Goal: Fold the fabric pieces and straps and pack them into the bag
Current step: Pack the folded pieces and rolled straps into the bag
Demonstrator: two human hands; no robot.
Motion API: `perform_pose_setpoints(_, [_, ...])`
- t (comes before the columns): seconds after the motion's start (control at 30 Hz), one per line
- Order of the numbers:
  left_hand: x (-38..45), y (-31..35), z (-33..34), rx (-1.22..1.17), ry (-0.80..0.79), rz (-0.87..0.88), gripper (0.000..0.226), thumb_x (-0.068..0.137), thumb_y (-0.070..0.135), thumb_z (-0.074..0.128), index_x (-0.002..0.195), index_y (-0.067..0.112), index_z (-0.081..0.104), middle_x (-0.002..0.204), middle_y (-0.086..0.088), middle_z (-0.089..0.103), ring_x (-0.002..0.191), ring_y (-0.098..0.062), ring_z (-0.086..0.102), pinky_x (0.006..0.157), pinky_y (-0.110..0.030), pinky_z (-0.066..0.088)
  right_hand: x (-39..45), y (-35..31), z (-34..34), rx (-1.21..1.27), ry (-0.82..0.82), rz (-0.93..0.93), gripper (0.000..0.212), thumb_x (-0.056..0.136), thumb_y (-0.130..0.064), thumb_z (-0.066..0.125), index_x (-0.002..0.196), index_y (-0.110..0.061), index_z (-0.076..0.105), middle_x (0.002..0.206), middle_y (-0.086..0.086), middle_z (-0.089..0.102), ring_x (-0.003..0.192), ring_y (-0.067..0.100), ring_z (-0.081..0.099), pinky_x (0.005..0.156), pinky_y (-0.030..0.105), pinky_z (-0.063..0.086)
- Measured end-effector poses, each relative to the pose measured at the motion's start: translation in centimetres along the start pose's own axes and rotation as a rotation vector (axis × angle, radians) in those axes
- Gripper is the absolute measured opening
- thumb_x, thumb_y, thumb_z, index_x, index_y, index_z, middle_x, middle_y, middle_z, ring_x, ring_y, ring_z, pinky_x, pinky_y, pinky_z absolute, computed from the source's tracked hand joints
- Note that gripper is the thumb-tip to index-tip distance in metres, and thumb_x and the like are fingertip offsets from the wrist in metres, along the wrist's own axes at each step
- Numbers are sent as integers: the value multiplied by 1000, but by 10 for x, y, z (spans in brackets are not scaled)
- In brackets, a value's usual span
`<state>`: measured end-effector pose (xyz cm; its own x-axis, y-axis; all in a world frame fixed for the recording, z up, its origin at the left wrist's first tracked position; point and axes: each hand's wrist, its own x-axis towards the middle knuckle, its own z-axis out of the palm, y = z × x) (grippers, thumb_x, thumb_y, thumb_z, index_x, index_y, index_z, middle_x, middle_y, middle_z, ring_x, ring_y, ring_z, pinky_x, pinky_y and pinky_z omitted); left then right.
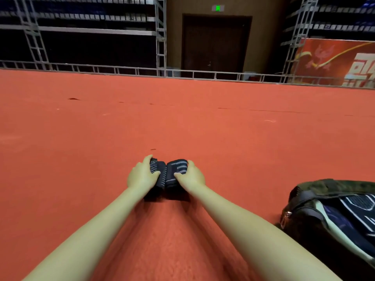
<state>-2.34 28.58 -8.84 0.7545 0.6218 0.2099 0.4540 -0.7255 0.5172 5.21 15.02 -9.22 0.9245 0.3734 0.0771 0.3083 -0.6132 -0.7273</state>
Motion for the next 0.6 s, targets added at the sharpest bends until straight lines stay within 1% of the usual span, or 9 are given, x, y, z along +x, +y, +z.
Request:
perform_pose_setpoints(0.07, [-7,0,-3,-129,46,37,63,88,25,61,144,22,33,128,-12,57,117,-32,54,91,-36,43,-1,0,-10,133,-7,16,41,86,-20,60,125,-16,48,119,1,63,113,23,58,87,26,42])
perform_pose_setpoints(0.13, [-14,4,-17,-313,105,59,62,88,16,61,144,21,34,133,-9,54,121,-28,50,96,-33,38,-8,-4,-22,299,27,34,47,87,-17,57,132,-18,44,122,0,60,113,21,57,90,26,41])
perform_pose_setpoints(0.2, [-24,14,-37,-452,170,76,62,87,11,61,143,19,36,136,-9,49,125,-25,46,102,-32,35,-22,-12,-40,483,89,18,52,87,-14,57,136,-18,42,125,1,58,113,20,56,94,27,43])
perform_pose_setpoints(0.27, [-39,33,-62,-564,210,114,60,87,9,61,141,18,38,136,-9,49,123,-24,47,103,-30,35,-43,-23,-68,628,151,-46,53,87,-12,58,137,-15,42,125,2,58,114,18,56,99,31,44])
perform_pose_setpoints(0.33, [-61,61,-88,-661,213,163,58,87,6,61,139,16,39,134,-7,50,119,-21,50,100,-27,36,-73,-32,-107,706,206,-144,52,89,-9,58,137,-12,42,123,3,58,110,16,56,94,26,45])
perform_pose_setpoints(0.37, [-75,76,-99,-705,193,187,57,87,6,61,139,16,40,131,-6,52,115,-20,52,98,-27,38,-90,-34,-128,724,224,-186,51,89,-8,58,138,-12,41,121,2,58,108,14,56,88,20,46])
perform_pose_setpoints(0.43, [-109,110,-115,-789,119,229,53,87,8,60,136,20,41,122,-3,55,106,-18,55,94,-31,45,-125,-27,-171,729,259,-249,51,91,-8,57,139,-13,39,118,-1,56,104,10,54,80,12,45])
perform_pose_setpoints(0.53, [-163,161,-119,-839,-23,288,49,86,8,61,130,22,43,106,2,55,101,-20,58,91,-41,51,-172,0,-227,699,319,-252,51,92,-12,57,139,-16,38,118,-4,56,105,9,55,78,13,45])
perform_pose_setpoints(0.6, [-194,195,-111,-850,-113,320,48,85,8,61,128,20,43,100,4,55,102,-23,59,88,-43,52,-197,25,-258,674,367,-212,49,92,-10,56,138,-15,40,117,-2,56,104,10,55,76,12,47])
